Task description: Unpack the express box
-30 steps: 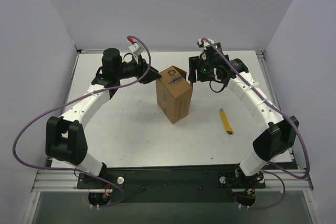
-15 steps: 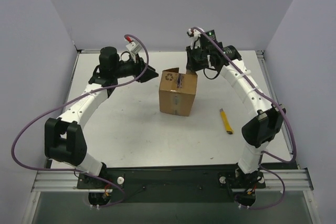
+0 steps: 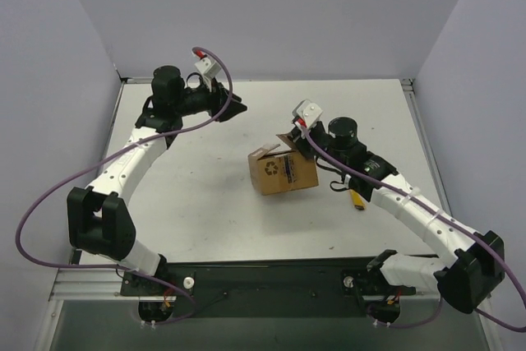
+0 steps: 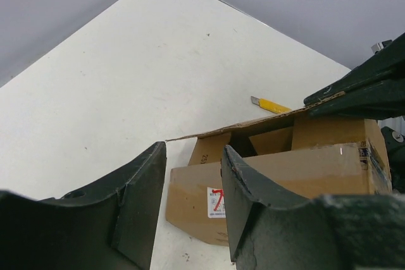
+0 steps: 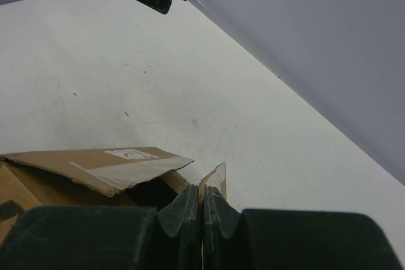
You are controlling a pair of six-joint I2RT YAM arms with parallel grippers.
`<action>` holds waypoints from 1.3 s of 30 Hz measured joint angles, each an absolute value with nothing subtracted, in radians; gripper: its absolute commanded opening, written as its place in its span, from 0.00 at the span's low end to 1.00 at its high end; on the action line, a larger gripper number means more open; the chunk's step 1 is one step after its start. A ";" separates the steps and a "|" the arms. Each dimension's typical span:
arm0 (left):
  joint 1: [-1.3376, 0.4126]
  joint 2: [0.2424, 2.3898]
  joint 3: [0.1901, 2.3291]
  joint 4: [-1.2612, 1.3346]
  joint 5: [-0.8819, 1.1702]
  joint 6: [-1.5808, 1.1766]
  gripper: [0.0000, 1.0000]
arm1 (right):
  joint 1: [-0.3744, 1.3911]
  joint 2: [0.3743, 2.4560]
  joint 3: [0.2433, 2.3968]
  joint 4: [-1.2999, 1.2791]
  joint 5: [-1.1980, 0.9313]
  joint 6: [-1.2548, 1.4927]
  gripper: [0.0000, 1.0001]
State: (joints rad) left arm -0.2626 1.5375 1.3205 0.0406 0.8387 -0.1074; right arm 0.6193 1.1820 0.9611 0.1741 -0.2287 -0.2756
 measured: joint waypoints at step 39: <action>-0.349 1.708 1.240 -0.135 0.710 0.236 0.66 | 0.650 1.334 1.015 -0.219 -0.115 -0.270 0.80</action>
State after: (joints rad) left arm -0.3489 1.7081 1.2400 -0.1352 0.7101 0.2356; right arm 0.6498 1.3342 1.0145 -0.2188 -0.1150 -0.2703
